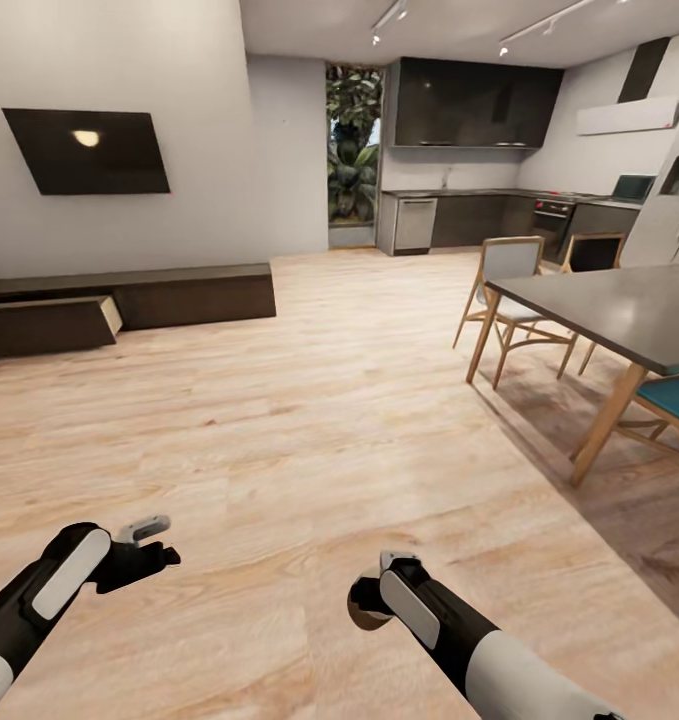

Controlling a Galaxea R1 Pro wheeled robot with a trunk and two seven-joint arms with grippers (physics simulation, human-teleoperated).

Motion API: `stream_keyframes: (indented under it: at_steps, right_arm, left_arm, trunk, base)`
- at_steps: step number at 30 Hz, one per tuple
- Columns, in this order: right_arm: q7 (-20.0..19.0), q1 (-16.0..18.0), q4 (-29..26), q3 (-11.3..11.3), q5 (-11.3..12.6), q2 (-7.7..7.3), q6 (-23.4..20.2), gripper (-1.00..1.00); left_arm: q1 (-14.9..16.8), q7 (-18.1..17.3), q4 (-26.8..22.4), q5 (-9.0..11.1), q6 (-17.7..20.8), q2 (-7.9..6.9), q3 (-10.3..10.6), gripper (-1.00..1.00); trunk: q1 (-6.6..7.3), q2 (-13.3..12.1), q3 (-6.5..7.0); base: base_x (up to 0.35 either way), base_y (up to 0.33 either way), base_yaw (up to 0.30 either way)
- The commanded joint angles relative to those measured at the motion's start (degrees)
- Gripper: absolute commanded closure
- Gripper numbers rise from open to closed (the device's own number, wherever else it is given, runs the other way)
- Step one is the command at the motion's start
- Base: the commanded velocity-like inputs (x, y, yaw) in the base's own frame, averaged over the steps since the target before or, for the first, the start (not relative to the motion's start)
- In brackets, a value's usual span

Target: Place each of the two pumpkins and all three candles from the living room inside a cabinet in the living room (use any cabinet), then make sure every cabinet is closed, and position the cauldron so it is next to a table in the living room.

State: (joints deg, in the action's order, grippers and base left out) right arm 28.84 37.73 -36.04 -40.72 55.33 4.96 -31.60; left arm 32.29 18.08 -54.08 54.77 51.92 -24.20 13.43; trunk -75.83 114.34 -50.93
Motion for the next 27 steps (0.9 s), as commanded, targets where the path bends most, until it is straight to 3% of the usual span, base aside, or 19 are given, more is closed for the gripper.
stream_keyframes:
  at_steps: [1, 19, 27]
  right_arm:
    - [0.5, 0.1, -0.1, -0.2, 0.5, -0.03, 0.0, 1.0]
    - [0.5, 0.1, -0.2, -0.2, 0.5, 0.05, 0.0, 1.0]
    - [0.5, 0.1, -0.3, -0.2, 0.5, 0.14, 0.0, 1.0]
  left_arm:
    - [0.0, 0.6, -0.1, 0.6, 0.0, -0.06, 0.2, -1.0]
    - [0.0, 0.6, -0.1, 0.6, 0.0, -0.12, 0.2, -1.0]
    - [0.0, 0.6, -0.1, 0.6, 0.0, -0.13, 0.2, -1.0]
  trunk:
    - [-0.03, 0.0, -0.05]
    - [-0.03, 0.0, -0.06]
    - [-0.03, 0.0, -0.47]
  base:
    - [0.33, 0.0, 0.002]
    - [0.33, 0.0, 0.0]
    - [0.33, 0.0, 0.144]
